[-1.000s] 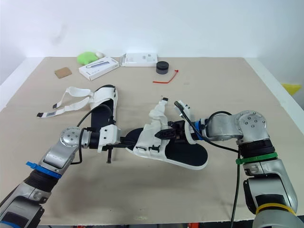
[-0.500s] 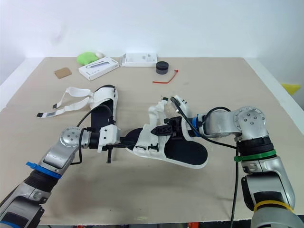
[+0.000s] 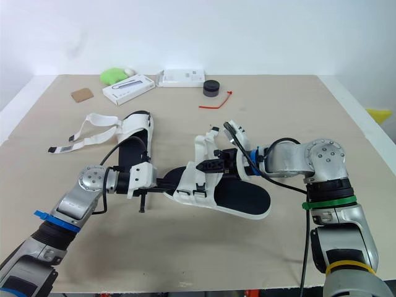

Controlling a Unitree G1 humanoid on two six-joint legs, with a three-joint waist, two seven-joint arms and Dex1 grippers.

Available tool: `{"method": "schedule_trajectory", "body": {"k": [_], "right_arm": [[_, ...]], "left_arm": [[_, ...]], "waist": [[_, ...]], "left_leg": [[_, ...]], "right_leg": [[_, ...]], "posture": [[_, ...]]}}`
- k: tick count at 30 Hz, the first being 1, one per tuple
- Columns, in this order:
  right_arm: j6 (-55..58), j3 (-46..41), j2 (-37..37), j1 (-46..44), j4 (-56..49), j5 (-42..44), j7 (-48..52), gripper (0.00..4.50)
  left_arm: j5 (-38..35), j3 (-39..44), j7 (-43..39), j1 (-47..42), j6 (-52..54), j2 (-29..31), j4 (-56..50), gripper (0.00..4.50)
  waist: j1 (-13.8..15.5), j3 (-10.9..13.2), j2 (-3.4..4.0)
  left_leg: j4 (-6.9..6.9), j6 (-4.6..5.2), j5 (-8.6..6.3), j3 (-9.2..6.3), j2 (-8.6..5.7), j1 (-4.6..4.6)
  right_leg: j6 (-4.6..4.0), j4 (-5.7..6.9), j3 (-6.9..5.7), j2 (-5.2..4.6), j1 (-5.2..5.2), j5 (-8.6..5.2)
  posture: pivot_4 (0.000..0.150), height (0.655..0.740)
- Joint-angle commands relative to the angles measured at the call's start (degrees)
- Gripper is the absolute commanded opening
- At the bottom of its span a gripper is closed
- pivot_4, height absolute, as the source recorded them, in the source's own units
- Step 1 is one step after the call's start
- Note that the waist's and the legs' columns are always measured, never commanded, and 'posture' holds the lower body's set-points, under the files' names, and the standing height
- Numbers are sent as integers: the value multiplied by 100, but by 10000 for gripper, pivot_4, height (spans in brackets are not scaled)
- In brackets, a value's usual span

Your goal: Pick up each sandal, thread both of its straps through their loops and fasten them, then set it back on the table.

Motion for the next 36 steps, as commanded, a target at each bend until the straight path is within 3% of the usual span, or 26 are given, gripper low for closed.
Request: {"method": "schedule_trajectory", "body": {"k": [1,12,23,36], "right_arm": [[-71,-142,-101,92,-429,88,79,1451],[-237,-181,-220,351,-531,88,83,1451],[-361,119,-324,-24,-211,1,111,1451],[-125,206,-141,-288,9,88,350,1451]], "left_arm": [[197,-173,-43,92,45,40,134,0],[112,-50,59,323,364,173,-236,0],[33,50,256,880,1039,445,-1213,0],[210,-99,447,782,1074,379,-1058,0]], "waist": [[0,0,0],[-3,-2,-1],[-23,-2,-1],[-19,-4,0]], "left_leg": [[0,0,0,0,0,0],[0,0,0,4,2,0],[0,3,-2,13,10,2],[0,3,-2,17,9,2]], "right_leg": [[0,0,0,0,0,0],[1,0,4,2,0,0],[0,0,14,15,-1,-1],[0,0,18,14,-1,0]], "posture": [[1500,7400],[1500,7400],[1500,7400],[1500,7400]]}}
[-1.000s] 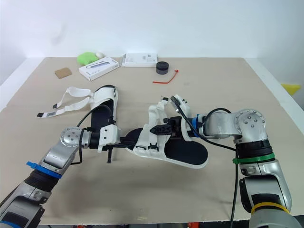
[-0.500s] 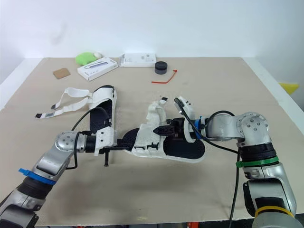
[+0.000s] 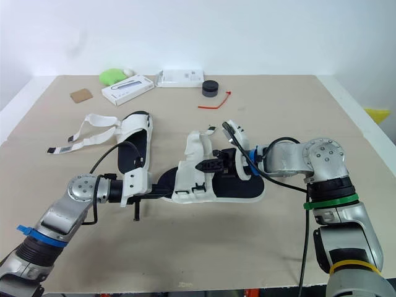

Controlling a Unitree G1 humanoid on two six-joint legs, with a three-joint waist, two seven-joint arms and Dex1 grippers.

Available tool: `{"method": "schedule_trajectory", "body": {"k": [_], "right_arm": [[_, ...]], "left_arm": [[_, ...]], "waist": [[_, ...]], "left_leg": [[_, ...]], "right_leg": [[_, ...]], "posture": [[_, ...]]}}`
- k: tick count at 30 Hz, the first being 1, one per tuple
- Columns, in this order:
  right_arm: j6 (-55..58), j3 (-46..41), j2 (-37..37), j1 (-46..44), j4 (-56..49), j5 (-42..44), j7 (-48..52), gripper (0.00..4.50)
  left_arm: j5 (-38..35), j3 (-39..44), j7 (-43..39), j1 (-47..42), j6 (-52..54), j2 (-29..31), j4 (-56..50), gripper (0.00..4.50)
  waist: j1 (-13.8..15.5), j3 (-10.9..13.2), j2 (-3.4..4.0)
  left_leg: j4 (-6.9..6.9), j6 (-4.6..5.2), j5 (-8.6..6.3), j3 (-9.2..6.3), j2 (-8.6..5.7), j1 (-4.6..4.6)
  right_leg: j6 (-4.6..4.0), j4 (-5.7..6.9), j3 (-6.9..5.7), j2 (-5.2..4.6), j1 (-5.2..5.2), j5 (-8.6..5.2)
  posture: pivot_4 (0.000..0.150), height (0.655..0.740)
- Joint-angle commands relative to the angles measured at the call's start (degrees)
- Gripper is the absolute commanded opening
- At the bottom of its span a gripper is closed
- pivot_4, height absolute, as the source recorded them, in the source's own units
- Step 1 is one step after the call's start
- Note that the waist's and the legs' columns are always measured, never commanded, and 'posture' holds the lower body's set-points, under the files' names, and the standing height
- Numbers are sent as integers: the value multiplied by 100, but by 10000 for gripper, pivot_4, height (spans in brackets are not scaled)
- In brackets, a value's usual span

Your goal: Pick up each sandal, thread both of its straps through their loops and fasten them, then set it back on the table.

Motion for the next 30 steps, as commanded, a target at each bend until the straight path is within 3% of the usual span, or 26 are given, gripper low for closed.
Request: {"method": "schedule_trajectory", "body": {"k": [1,30], "right_arm": [[80,-143,50,-180,32,123,99,1451],[433,-475,231,-201,361,123,61,1451]], "left_arm": [[227,-234,22,79,75,9,223,0],[386,-345,14,-128,-195,-20,643,0]], "waist": [[1,-1,0],[22,-4,4]], "left_leg": [[0,0,0,0,0,0],[5,4,4,1,-5,2]], "right_leg": [[0,0,0,0,1,0],[5,0,2,-3,26,0]], "posture": [[1500,7400],[1500,7400]]}}
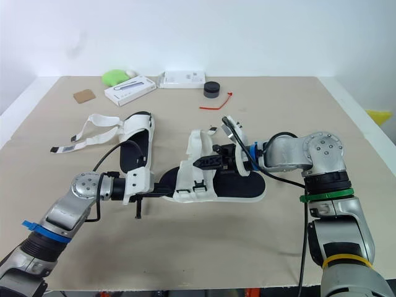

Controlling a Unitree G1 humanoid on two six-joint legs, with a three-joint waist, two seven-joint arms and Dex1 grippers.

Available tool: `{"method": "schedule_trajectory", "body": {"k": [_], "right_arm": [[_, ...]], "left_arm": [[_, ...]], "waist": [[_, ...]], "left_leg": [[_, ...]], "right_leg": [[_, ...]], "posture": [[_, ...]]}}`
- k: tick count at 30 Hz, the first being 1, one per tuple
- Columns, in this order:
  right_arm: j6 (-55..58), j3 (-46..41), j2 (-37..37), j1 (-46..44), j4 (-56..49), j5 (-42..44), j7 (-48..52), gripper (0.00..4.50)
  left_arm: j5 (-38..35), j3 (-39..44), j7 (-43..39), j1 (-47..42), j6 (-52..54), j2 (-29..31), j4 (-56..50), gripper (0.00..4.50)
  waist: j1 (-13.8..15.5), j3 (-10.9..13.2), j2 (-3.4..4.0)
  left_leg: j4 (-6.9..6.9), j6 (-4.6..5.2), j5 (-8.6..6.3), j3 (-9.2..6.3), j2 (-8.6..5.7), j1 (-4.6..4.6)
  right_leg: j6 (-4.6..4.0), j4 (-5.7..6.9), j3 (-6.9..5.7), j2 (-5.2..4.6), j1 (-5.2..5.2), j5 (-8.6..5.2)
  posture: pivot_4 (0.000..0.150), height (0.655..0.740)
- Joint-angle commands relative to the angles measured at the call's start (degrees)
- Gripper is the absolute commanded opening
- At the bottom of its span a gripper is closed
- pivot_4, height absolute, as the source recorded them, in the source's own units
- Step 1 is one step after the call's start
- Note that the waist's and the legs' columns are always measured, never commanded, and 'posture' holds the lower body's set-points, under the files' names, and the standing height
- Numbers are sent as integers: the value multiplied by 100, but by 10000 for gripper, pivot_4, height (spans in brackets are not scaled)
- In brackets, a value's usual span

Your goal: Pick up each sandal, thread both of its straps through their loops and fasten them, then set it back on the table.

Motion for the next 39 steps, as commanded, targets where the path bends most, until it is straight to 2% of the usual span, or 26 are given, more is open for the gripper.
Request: {"method": "schedule_trajectory", "body": {"k": [1,39], "right_arm": [[24,-205,-24,11,-91,123,82,1451],[-112,428,-487,322,-684,123,-158,1451]], "left_arm": [[318,-226,36,74,59,47,267,0],[496,-344,178,42,-146,28,465,0]], "waist": [[0,0,1],[0,-18,15]], "left_leg": [[0,0,0,0,0,0],[-1,0,0,1,0,-1]], "right_leg": [[0,0,1,0,0,0],[34,-1,3,0,3,-22]], "posture": [[1500,7400],[1500,7400]]}}
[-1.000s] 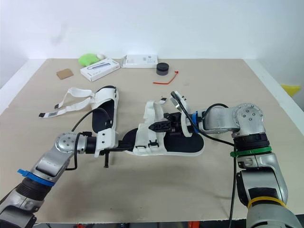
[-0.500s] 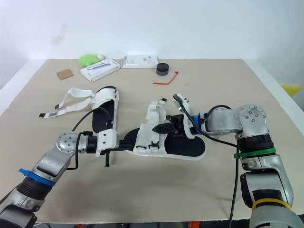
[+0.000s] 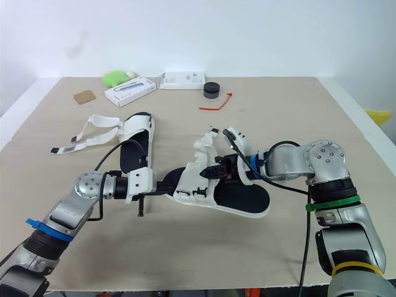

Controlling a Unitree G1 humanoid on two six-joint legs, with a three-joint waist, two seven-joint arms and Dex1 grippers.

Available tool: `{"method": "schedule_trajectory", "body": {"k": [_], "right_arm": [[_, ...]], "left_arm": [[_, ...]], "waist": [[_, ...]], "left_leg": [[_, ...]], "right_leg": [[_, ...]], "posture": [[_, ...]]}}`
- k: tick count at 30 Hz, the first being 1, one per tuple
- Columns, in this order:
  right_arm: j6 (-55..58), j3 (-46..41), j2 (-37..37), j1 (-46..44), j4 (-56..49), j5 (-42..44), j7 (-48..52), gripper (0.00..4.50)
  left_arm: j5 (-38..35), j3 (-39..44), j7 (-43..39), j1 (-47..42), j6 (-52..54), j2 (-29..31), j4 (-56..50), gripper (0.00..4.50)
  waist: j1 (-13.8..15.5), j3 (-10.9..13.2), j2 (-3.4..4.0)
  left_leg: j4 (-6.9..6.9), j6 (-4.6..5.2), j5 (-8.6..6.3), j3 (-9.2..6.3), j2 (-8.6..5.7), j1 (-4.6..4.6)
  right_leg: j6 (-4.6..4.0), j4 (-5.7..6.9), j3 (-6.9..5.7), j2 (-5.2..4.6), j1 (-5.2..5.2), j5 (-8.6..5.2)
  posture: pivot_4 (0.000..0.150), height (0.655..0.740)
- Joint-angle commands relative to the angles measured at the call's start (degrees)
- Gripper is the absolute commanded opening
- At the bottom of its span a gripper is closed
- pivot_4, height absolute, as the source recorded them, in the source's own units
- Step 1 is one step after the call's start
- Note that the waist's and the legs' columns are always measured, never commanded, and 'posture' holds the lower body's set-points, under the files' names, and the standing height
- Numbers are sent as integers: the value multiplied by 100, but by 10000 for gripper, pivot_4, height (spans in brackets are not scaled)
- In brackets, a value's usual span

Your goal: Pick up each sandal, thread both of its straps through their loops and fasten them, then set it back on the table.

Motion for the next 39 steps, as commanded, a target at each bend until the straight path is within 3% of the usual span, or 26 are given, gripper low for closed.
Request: {"method": "schedule_trajectory", "body": {"k": [1,14,29,39], "right_arm": [[49,62,-119,-8,-297,120,52,1451],[108,-72,-78,-304,-151,120,577,1451],[-8,-449,209,-402,262,120,190,1451],[78,-558,426,-218,-73,120,236,1451]], "left_arm": [[320,-213,17,136,147,60,300,0],[340,-241,69,112,135,65,364,0],[237,-94,32,385,382,241,29,0],[274,-90,69,335,395,238,97,0]], "waist": [[0,0,0],[-1,-1,1],[-30,-4,2],[-68,-5,4]], "left_leg": [[0,0,0,0,0,0],[0,0,0,0,1,1],[-1,0,0,7,8,1],[-2,1,0,7,19,4]], "right_leg": [[0,0,0,0,0,0],[1,0,0,1,0,-1],[-1,0,6,10,-2,-2],[-5,2,6,22,-2,-2]], "posture": [[1500,7400],[1500,7400],[1500,7400],[1500,7400]]}}
